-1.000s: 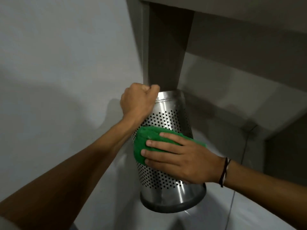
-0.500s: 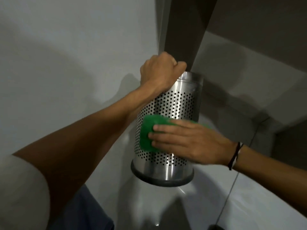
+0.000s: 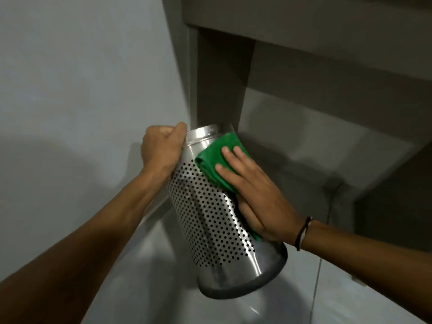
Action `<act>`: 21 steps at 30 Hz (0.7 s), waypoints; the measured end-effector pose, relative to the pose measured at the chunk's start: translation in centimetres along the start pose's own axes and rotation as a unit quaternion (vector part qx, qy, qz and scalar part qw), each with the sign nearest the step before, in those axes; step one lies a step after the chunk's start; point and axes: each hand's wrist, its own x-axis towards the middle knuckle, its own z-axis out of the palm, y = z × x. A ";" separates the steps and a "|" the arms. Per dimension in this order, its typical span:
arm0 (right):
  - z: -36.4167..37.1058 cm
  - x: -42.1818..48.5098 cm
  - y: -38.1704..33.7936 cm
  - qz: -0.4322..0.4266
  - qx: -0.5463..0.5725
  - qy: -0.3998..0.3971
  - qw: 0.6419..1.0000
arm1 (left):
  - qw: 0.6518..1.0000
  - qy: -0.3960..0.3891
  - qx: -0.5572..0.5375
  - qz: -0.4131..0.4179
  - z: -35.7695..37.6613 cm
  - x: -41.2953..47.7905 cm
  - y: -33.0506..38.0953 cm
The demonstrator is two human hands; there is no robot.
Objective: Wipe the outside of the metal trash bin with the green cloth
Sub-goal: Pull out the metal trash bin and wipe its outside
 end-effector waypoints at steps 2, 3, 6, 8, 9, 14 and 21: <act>-1.2 1.7 0.2 0.091 0.073 0.033 0.993 | 0.996 0.022 -0.076 -0.033 -0.4 0.2 0.0; -1.7 2.6 0.6 0.138 0.109 0.050 0.983 | 0.992 0.033 -0.116 -0.043 -0.6 0.3 0.0; -2.3 4.3 2.5 0.287 0.226 0.084 0.927 | 0.982 0.047 -0.178 -0.039 -1.3 0.6 0.5; -2.5 4.1 1.8 0.303 0.236 0.107 0.917 | 0.976 0.044 -0.209 -0.030 -1.9 0.7 0.6; -2.4 3.8 0.7 0.283 0.212 0.121 0.928 | 0.974 0.044 -0.223 -0.022 -2.1 0.8 0.7; -0.9 1.7 -4.6 -0.122 -0.055 0.003 0.991 | 0.979 0.024 -0.202 0.000 -2.1 0.6 1.2; -0.5 0.0 1.1 0.188 0.083 0.071 0.976 | 0.971 0.036 -0.235 -0.013 -2.2 0.7 1.2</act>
